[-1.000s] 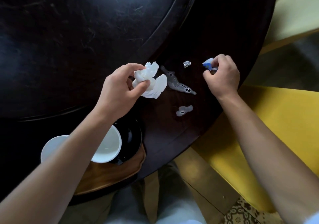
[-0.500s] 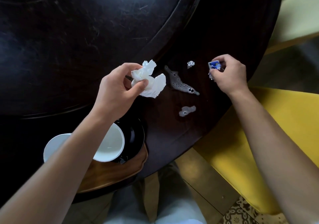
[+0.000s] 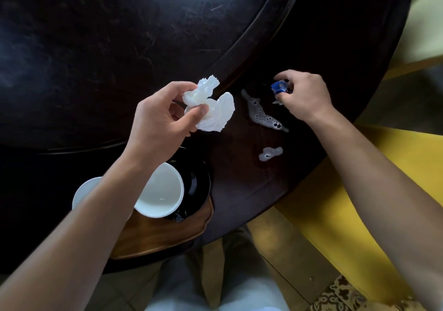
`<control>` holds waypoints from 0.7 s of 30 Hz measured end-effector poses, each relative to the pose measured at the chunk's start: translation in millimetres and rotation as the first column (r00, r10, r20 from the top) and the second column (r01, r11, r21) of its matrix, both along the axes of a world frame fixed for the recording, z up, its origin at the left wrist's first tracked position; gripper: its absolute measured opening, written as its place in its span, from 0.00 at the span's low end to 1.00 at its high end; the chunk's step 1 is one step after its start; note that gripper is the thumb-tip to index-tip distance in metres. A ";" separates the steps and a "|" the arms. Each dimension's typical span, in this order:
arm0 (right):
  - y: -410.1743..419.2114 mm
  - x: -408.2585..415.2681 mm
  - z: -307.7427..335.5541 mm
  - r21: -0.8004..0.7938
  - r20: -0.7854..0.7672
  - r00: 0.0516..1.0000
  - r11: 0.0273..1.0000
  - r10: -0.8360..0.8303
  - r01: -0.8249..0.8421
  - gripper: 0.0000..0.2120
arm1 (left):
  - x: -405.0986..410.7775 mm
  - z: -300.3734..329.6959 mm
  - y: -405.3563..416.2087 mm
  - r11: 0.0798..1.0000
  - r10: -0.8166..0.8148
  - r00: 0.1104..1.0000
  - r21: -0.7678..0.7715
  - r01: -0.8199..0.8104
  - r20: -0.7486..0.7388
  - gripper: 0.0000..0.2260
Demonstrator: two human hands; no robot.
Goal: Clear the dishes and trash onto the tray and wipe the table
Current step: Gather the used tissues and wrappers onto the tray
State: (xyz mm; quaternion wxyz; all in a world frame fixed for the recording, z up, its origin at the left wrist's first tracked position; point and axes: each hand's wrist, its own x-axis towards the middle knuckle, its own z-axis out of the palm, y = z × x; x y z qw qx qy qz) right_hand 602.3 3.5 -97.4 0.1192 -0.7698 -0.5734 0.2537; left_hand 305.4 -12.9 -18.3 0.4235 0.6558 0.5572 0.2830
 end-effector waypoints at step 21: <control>-49.8 -27.6 55.2 0.155 -0.445 0.873 0.943 -0.200 0.295 0.07 | -52.9 18.9 -25.4 0.994 0.095 0.994 0.057 -0.098 0.053 0.11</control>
